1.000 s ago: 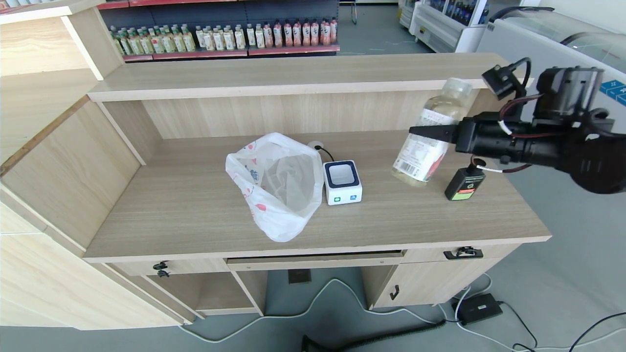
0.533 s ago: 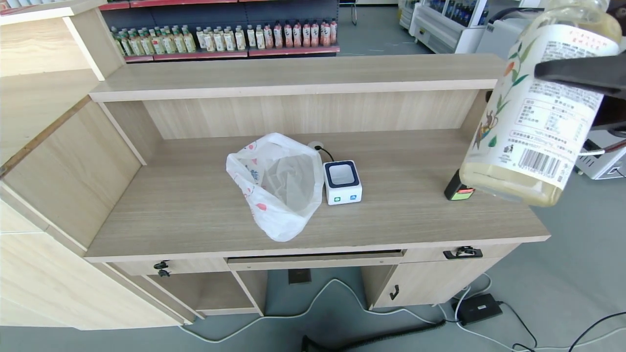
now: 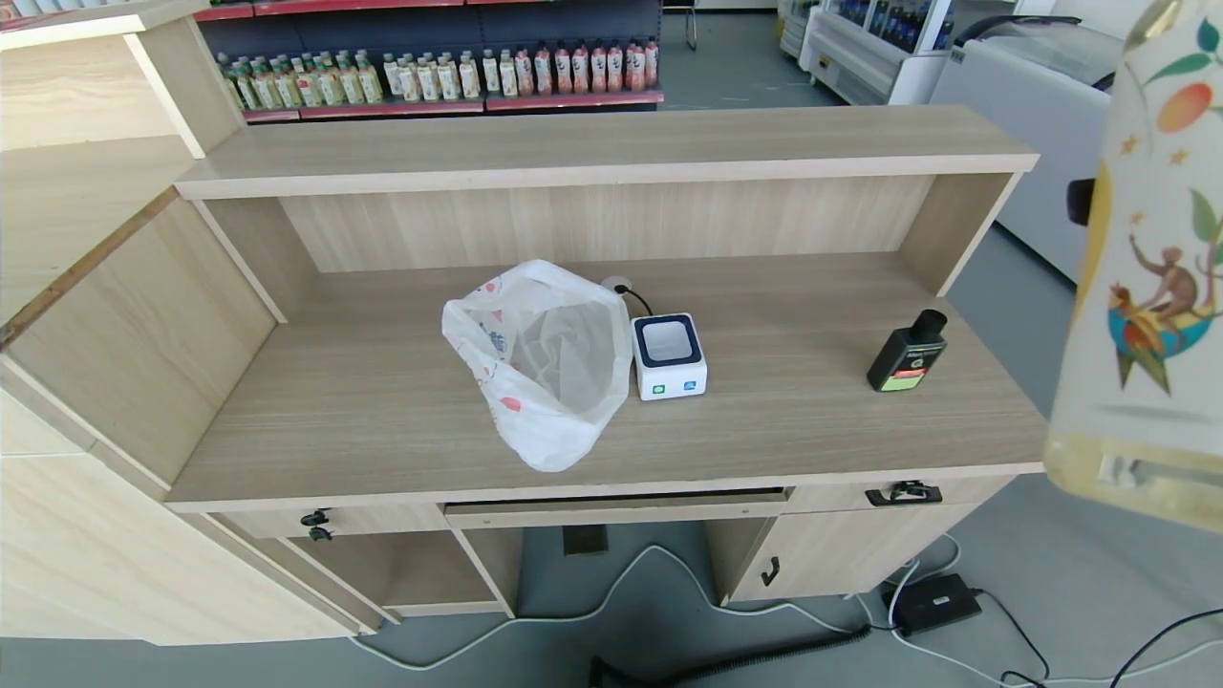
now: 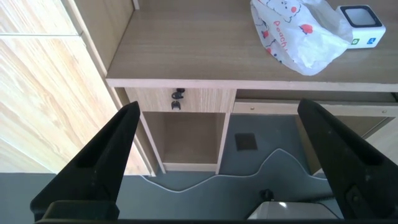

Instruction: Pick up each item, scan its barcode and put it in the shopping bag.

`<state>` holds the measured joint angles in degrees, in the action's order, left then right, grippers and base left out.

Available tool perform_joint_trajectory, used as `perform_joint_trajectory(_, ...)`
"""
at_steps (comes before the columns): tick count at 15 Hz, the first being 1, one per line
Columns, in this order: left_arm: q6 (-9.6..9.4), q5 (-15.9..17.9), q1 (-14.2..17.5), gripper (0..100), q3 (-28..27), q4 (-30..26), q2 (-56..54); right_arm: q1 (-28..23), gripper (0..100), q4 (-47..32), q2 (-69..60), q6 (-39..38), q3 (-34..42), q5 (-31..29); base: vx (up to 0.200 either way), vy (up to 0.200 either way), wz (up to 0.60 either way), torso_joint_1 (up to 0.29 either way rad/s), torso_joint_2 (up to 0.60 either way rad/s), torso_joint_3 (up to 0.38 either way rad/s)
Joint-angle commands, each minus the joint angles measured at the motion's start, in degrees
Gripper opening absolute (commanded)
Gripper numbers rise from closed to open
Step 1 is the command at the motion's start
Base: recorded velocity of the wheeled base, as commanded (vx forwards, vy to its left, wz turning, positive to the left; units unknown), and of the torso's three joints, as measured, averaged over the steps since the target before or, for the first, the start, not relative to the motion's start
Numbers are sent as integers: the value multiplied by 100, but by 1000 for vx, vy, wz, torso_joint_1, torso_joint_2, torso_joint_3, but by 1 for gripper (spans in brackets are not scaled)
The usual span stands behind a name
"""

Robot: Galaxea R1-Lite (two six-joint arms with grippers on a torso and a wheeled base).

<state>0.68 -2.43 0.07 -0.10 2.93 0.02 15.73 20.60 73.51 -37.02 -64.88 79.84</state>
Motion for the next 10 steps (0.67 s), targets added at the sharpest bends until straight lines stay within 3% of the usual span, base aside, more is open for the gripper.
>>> perform_joint_trajectory(1,2,-4,1,100,1,-3,-2,80,0,-4,-3,2,37,-12,0,0,0,0,0,0)
perform_joint_trajectory(10,2,-4,1,100,1,-3,-2,71,0,23,-267,398,872,-30,0,0,0,0,0,0)
